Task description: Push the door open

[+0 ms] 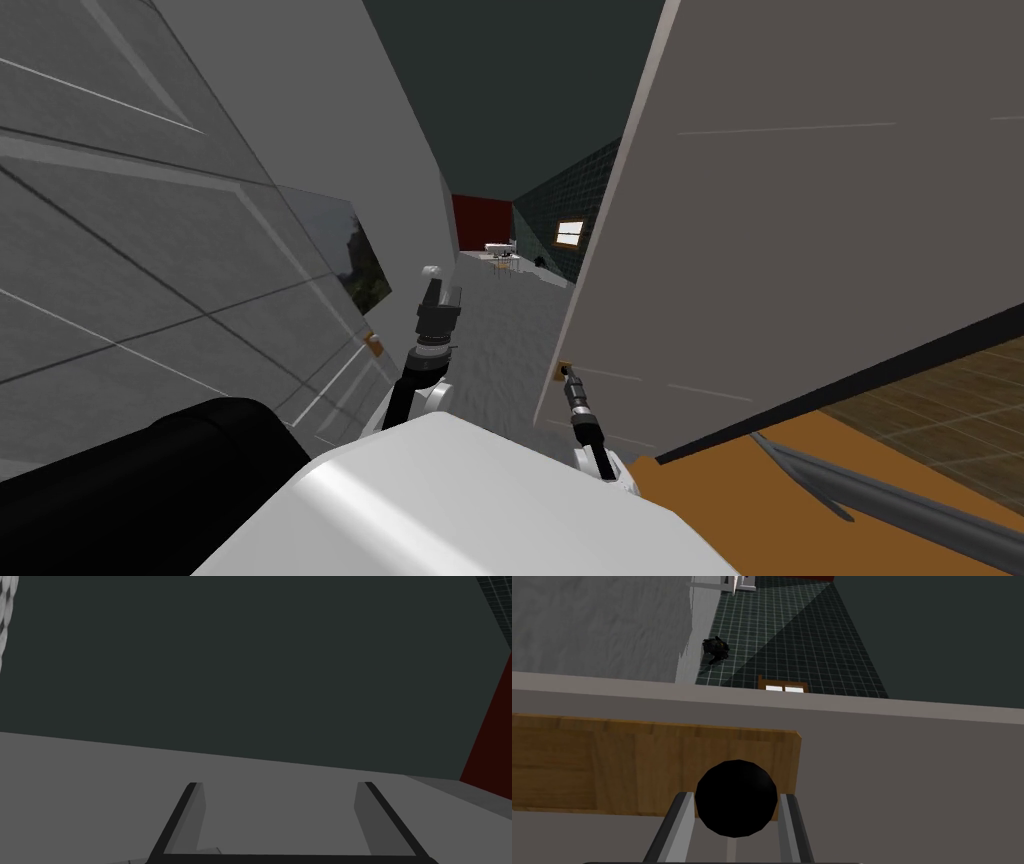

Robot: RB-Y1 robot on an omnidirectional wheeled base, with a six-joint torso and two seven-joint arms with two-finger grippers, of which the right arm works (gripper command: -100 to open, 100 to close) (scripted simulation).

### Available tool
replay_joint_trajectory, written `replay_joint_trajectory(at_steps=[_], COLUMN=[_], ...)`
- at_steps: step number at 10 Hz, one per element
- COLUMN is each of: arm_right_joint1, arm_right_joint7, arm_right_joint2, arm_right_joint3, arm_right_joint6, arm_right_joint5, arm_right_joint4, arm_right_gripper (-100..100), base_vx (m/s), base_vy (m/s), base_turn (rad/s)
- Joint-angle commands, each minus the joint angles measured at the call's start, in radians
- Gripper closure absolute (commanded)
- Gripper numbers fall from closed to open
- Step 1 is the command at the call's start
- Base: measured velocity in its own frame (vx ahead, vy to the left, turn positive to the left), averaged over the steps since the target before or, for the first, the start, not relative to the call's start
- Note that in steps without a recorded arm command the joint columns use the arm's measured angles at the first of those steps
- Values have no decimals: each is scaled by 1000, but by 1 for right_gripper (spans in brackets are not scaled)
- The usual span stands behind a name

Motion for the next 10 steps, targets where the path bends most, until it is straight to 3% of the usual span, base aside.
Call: replay_joint_trajectory(at_steps=[1,6,7,8,10], arm_right_joint1=[20,19,9,10,13], arm_right_joint7=[-2,15,38,44,70], arm_right_joint2=[-13,-24,-9,-4,24], arm_right_joint3=[-10,-51,-52,-53,-55], arm_right_joint6=[14,20,22,25,37], arm_right_joint5=[-5,-31,-31,-31,-32], arm_right_joint4=[-38,-35,-24,-26,-39], arm_right_gripper=[100,100,-100,-100,-100], base_vx=[122,151,-53,-183,-199], base_vy=[66,67,-15,-6,-11], base_turn=[-21,-64,-112,-85,-75])
